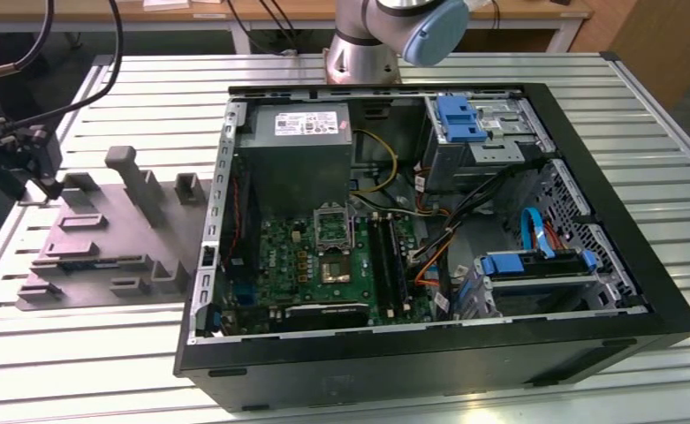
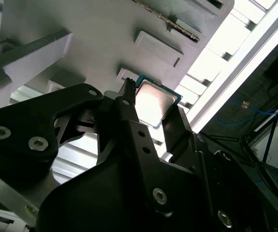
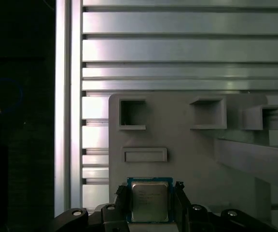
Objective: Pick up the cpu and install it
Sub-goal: 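Pick up the cpu and move it towards the insertion slot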
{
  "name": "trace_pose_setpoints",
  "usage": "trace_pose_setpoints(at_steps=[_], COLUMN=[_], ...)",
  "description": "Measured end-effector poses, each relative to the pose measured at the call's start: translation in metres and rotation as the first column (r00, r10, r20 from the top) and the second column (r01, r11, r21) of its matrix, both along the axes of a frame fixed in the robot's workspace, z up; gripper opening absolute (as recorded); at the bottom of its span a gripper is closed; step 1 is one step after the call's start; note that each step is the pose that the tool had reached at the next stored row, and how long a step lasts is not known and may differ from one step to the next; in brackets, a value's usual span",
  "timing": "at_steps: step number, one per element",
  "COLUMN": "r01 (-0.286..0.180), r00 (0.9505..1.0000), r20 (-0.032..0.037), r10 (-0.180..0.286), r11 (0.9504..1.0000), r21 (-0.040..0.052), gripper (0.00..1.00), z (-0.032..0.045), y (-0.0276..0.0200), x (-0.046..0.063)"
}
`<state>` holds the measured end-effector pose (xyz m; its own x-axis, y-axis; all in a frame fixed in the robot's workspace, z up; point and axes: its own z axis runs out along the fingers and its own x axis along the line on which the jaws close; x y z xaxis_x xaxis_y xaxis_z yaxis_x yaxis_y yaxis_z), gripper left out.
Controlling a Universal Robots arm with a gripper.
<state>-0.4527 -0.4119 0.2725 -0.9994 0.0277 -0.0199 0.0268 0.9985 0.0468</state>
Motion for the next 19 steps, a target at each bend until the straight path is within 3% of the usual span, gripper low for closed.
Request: trace_pose_setpoints(at_steps=[19], r01=[0.000], r00=[1.0000], r20=[0.0000], r10=[0.000], r11=[1.0000], r21=[0.0000], gripper=[0.47], z=[0.0059], y=[0.0000], x=[0.0000])
